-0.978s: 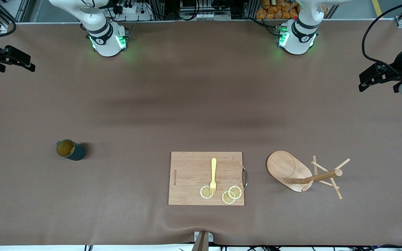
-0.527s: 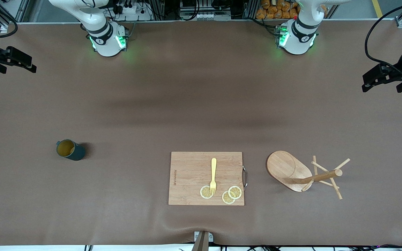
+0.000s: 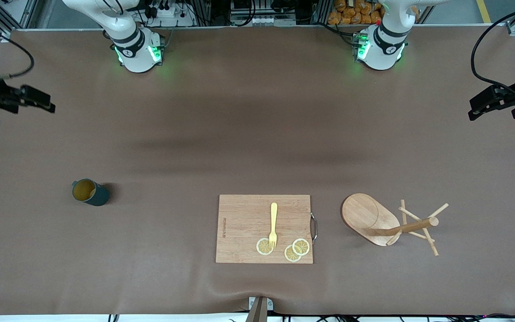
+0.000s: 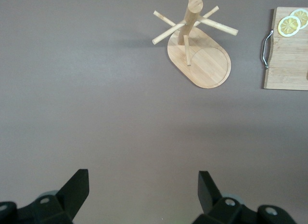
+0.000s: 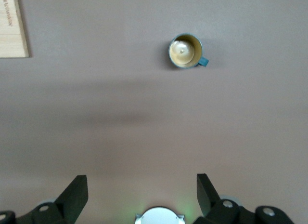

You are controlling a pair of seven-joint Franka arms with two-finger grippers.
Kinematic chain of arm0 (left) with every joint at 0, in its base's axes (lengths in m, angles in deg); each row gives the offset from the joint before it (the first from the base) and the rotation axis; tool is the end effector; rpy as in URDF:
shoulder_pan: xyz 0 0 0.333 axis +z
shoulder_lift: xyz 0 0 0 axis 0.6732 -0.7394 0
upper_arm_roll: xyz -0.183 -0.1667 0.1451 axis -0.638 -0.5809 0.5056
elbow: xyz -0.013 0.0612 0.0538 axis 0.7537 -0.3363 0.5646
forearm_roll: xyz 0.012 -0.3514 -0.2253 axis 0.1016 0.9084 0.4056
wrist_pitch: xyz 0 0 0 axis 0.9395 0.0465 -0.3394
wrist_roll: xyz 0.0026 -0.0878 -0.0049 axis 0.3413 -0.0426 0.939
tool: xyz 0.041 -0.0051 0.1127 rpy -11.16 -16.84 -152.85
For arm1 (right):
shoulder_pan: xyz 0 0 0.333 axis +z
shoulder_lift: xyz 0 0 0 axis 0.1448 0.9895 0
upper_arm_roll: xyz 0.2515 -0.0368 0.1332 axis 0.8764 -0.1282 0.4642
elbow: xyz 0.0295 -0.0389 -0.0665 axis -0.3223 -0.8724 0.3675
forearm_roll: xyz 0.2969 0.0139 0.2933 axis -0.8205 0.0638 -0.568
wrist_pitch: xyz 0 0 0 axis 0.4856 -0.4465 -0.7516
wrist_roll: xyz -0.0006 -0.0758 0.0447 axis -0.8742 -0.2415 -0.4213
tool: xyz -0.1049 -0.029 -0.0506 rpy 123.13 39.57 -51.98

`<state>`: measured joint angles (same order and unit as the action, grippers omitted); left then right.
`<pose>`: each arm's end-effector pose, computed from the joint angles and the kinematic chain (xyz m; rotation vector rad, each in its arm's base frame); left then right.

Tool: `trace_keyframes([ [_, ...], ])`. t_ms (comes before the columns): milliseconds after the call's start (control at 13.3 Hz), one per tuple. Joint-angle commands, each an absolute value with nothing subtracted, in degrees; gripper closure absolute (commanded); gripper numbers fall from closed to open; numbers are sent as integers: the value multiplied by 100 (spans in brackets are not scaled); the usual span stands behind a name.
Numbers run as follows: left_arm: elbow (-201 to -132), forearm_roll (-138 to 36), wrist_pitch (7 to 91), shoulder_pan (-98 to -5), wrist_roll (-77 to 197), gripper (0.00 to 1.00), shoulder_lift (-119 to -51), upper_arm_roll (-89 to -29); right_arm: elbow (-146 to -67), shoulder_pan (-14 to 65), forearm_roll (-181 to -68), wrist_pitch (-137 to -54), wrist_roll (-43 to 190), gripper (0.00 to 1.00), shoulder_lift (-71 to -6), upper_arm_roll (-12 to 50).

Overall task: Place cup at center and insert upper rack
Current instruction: 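Reach the right gripper to the teal mug and grasp its body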

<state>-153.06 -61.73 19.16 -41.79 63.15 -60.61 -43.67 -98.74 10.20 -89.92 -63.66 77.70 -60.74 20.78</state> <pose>0.5797 -0.0189 0.6037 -3.1111 -0.0388 -0.0076 0.5707 -0.0127 0.5487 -3.0878 0.0223 0.2476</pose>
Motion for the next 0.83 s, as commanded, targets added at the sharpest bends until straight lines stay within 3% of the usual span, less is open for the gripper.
trace_keyframes([
  [0,-15264,-6205,1906,-4170,6305,0,-6112,-4413,-9771,1035,-9078,-6742,7787,0,-5367,2047],
  [753,-15281,-6214,1915,-4188,6314,0,-6139,-4422,-9815,973,-9078,-8755,7014,0,-3537,2047],
])
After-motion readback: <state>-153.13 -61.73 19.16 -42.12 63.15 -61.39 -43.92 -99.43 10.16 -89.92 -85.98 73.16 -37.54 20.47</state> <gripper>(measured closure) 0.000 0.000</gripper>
